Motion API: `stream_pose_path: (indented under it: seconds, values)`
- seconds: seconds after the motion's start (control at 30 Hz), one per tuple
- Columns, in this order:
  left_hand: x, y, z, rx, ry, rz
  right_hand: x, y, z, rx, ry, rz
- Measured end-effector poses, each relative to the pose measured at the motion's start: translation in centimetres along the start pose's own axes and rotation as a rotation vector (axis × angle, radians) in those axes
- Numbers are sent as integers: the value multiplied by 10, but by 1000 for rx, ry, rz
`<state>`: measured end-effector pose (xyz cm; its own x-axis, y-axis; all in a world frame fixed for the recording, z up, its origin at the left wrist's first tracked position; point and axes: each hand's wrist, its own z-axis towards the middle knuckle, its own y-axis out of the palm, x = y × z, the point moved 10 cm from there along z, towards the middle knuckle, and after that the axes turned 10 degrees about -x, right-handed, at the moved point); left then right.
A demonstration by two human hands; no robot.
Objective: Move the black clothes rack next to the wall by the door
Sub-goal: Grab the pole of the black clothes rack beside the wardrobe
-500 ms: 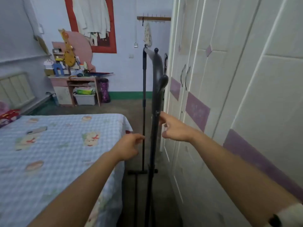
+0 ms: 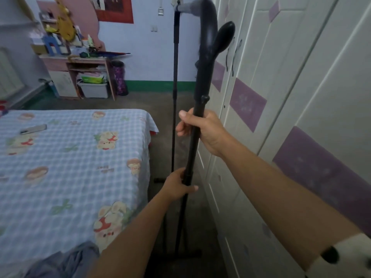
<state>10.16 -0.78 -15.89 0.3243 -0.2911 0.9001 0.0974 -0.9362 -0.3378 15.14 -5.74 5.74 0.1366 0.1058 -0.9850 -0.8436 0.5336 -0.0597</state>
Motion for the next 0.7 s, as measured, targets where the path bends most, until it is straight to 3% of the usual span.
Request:
stream_pose_path:
  seconds: [0.27, 0.7]
  values:
    - [5, -1, 12, 268, -83, -85, 6, -10, 6, 309, -53, 38]
    - [20, -32, 59, 231, -28, -66, 17, -32, 59, 437, -178, 0]
